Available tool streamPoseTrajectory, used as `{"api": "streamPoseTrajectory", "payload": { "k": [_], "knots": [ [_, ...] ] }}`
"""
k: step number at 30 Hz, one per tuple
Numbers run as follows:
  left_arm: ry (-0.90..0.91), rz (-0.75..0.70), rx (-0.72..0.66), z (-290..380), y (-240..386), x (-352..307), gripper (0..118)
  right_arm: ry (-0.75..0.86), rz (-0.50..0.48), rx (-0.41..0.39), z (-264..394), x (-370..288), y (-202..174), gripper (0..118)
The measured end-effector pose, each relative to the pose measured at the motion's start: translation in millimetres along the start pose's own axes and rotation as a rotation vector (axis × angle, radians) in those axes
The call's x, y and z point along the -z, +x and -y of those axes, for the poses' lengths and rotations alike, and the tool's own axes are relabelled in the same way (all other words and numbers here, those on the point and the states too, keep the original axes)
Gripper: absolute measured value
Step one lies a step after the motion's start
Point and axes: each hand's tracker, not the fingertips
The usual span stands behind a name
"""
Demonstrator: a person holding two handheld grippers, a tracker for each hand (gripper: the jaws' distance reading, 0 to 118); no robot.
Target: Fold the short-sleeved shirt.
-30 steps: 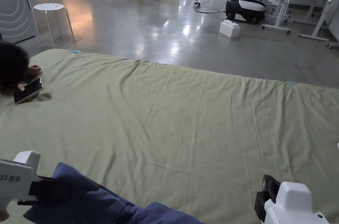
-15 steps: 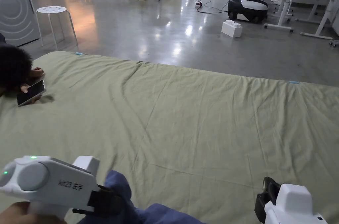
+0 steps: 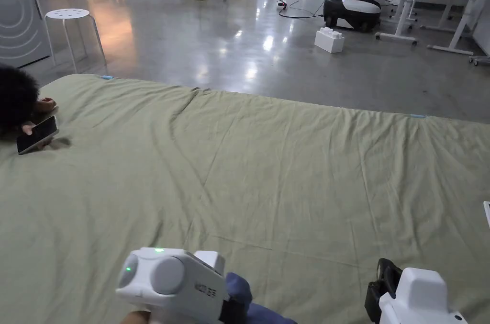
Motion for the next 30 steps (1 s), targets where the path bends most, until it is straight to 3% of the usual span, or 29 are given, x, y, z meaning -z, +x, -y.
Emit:
{"api": "streamPoseTrajectory", "payload": {
  "k": [8,10,12,16,19,20,21,22,30],
  "knots": [
    [-0.089,-0.056,0.006,12,18,70,19,-0.015,0.02,0.006,6,-3,9,0],
    [-0.078,-0.041,-0.014,11,14,69,34,-0.02,0.023,0.01,7,-3,12,0],
    [-0.058,0.032,-0.059,10,6,57,60,-0.021,0.028,0.01,7,-4,13,0],
    [0.035,0.106,-0.076,9,-2,16,64,-0.018,0.032,0.015,6,-3,15,0],
    [0.11,0.108,-0.086,9,-8,-5,56,-0.017,0.032,0.02,6,-3,15,0],
    [0.12,0.096,-0.085,10,-7,-7,44,-0.017,0.032,0.021,6,-3,15,0],
    [0.117,0.081,-0.075,10,-7,-3,21,-0.018,0.032,0.022,6,-2,15,0],
    [0.102,0.054,-0.062,11,-5,3,16,-0.019,0.031,0.024,7,-2,14,0],
    [-0.057,0.097,-0.031,35,19,77,14,-0.038,0.027,0.02,11,0,13,0]
  ]
}}
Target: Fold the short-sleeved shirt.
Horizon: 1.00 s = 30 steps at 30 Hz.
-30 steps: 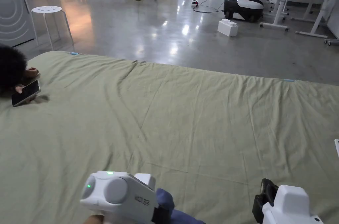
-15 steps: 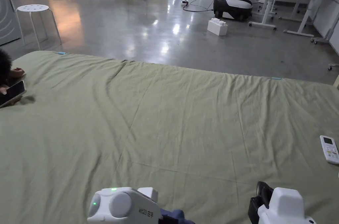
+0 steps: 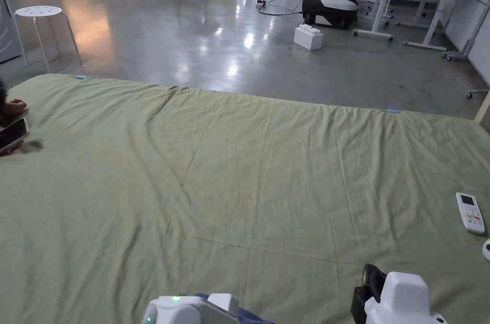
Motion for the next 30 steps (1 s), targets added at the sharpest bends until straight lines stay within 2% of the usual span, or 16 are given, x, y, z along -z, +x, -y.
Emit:
{"api": "streamPoseTrajectory", "payload": {
  "k": [9,12,16,18,20,25,27,30],
  "knots": [
    [0.068,0.018,-0.022,5,-9,16,10,-0.005,0.01,-0.001,1,0,5,0],
    [0.111,0.036,0.002,4,-9,-6,10,0.006,0.012,-0.004,-3,-1,6,0],
    [0.25,0.106,0.051,-4,-9,-54,10,0.032,0.009,-0.007,-15,-3,5,0],
    [0.352,0.095,0.087,-8,-7,-81,8,0.05,0.007,-0.005,-22,-4,4,0],
    [0.462,0.048,0.148,-11,-4,-107,8,0.076,0.008,0.0,-30,-5,2,0],
    [0.833,-0.264,0.309,-9,8,-159,8,0.156,0.031,0.001,-51,-8,-4,0],
    [0.942,-0.396,0.339,-8,9,-170,7,0.189,0.047,-0.009,-59,-9,-7,0],
    [1.037,-0.479,0.313,-10,4,-182,7,0.25,0.071,-0.028,-70,-13,-10,0]
  ]
}}
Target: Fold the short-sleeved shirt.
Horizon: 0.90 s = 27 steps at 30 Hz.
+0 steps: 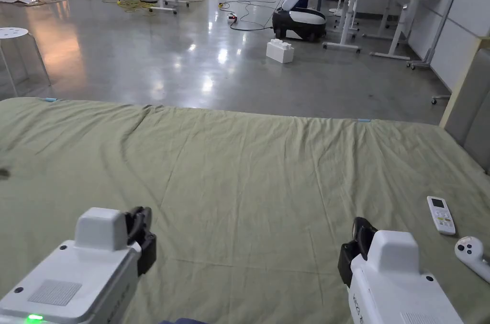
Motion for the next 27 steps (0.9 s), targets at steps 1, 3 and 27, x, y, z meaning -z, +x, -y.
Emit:
{"api": "streamPoseTrajectory", "payload": {
  "k": [1,3,27],
  "knots": [
    [0.034,-0.028,-0.005,-2,-4,-2,7,0.008,0.006,0.004,-3,0,-1,0],
    [0.069,-0.069,0.007,-5,-9,-5,7,0.039,0.018,-0.014,-9,-1,-2,0],
    [-0.244,-0.082,-0.031,79,-73,-19,7,-0.361,-0.31,-0.071,127,-38,-140,0]
  ]
}}
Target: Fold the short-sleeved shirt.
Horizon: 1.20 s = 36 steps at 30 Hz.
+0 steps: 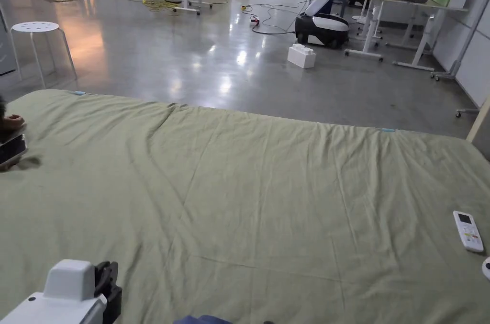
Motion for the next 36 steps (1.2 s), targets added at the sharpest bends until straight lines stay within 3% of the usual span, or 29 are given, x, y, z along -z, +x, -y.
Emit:
{"api": "streamPoseTrajectory", "payload": {
  "k": [7,8,10,12,17,24,28,29,30,31,36],
  "knots": [
    [-0.2,0.121,-0.098,31,-15,11,12,-0.133,0.074,-0.014,48,48,-2,0],
    [-0.238,0.17,-0.125,34,-17,16,22,-0.135,0.079,-0.016,50,49,-2,0],
    [-0.323,0.27,-0.18,39,-19,28,66,-0.118,0.088,-0.035,48,48,-2,1],
    [-0.401,0.37,-0.237,44,-22,46,79,-0.118,0.094,-0.015,42,40,-2,0],
    [-0.497,0.575,-0.368,53,-23,90,81,-0.12,0.104,0.015,40,33,1,0],
    [-0.744,0.734,-0.447,82,-15,153,80,-0.116,0.106,0.021,45,32,5,0],
    [-0.726,0.831,-0.502,94,-10,164,78,-0.115,0.103,0.027,45,31,7,0],
    [-0.738,0.834,-0.512,98,-12,171,72,-0.114,0.102,0.032,45,30,9,0],
    [-0.734,0.844,-0.512,100,-15,174,57,-0.112,0.101,0.038,46,30,10,0],
    [-0.733,0.841,-0.511,103,-18,176,50,-0.112,0.104,0.043,49,31,12,0],
    [-0.725,0.875,-0.606,114,-23,171,27,-0.106,0.114,0.048,49,28,14,0]
  ]
}}
